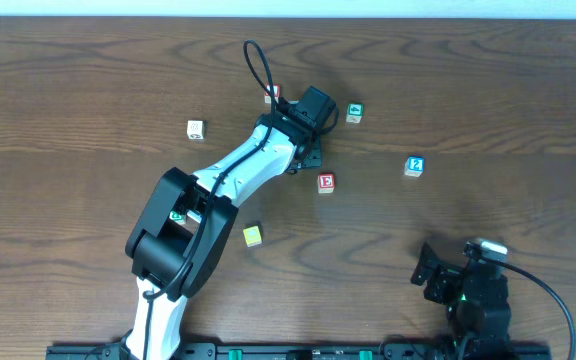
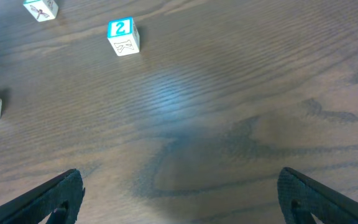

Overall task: Spell out Ai2
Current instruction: 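Move left gripper to the red 'A' block and grasp it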

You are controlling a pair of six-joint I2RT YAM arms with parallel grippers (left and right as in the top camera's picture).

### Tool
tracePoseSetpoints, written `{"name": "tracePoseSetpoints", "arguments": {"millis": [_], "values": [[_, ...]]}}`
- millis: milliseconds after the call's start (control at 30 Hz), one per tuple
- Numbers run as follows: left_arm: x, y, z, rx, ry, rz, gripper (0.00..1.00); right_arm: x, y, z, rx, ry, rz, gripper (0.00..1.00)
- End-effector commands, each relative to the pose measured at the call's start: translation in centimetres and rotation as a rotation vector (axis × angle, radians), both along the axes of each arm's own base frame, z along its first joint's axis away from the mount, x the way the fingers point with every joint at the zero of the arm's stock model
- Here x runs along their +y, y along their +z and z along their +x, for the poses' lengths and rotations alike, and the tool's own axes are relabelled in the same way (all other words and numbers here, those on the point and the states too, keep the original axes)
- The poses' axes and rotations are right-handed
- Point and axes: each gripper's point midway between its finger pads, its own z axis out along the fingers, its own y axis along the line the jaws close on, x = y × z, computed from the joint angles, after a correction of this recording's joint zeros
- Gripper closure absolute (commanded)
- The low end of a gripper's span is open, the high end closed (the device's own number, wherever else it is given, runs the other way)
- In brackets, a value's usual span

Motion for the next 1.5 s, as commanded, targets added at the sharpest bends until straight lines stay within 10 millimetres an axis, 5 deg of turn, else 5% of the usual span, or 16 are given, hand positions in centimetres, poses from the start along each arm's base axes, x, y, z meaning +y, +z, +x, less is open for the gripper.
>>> {"name": "tracePoseSetpoints", "arguments": {"millis": [0, 267, 400, 500, 700, 900, 1267, 1467], "values": [[0.0, 0.2, -0.2, 0.002, -0.021, 0.008, 0.54, -0.2, -0.4, -0.1, 0.004, -0.018, 0.007, 0.01], [-0.9, 9.1, 1.2, -0.177, -0.090, -0.070, 0.36, -0.2, -0.4, -0.1, 0.004, -0.017, 0.008, 0.01], [0.6, 14.3, 1.8, -0.297, -0.060, -0.081, 0.34, -0.2, -0.4, -0.1, 0.004, -0.018, 0.007, 0.01], [2.2, 16.2, 2.4, -0.356, -0.056, -0.047, 0.33, -0.2, -0.4, -0.1, 0.004, -0.018, 0.007, 0.01], [4.7, 15.2, 3.2, -0.343, -0.070, 0.049, 0.23, -0.2, -0.4, -0.1, 0.004, -0.017, 0.008, 0.01], [6.5, 14.0, 6.3, -0.374, -0.051, 0.052, 0.20, -0.2, -0.4, -0.1, 0.004, -0.017, 0.008, 0.01], [5.0, 9.0, 15.1, -0.371, -0.125, 0.103, 0.15, -0.2, -0.4, -0.1, 0.004, -0.017, 0.008, 0.01], [5.4, 5.0, 16.9, -0.311, -0.066, 0.080, 0.14, -0.2, -0.4, -0.1, 0.004, -0.017, 0.008, 0.01]]}}
